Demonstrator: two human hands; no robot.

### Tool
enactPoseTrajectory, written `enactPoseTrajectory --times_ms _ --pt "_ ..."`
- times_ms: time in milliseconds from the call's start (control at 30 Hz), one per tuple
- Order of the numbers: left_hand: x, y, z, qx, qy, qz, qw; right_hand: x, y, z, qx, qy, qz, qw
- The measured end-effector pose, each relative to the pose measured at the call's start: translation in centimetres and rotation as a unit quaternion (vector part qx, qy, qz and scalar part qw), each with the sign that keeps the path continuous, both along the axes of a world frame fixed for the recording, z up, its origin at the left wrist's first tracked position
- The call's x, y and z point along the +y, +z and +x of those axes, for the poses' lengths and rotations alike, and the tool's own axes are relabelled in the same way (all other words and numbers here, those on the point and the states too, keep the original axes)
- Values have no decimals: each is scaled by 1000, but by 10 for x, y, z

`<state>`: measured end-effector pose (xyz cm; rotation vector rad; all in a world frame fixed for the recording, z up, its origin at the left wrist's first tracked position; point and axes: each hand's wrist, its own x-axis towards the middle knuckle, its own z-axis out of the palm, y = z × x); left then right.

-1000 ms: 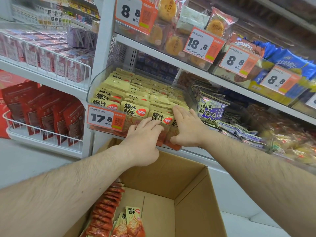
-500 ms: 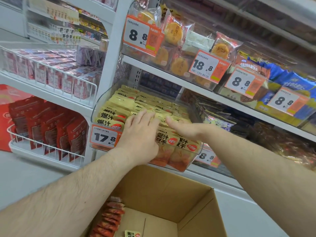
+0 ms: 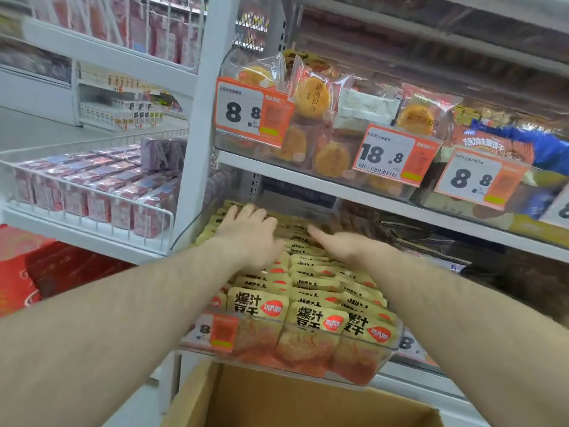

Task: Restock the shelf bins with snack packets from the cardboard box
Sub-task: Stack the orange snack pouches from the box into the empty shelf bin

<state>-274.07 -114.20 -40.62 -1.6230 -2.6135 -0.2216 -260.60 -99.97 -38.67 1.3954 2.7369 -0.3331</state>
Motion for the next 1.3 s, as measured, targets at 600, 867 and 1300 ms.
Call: enactPoseTrajectory --times_ms 600,867,1300 --pt "66 -4 -41 -195 13 -115 974 15 -17 -44 -26 44 -148 988" --pt "7 -12 2 -82 12 -151 985 -19 -33 13 -91 57 0 994" --pt "-33 -8 42 -61 19 -88 994 -67 -29 33 -26 49 14 998"
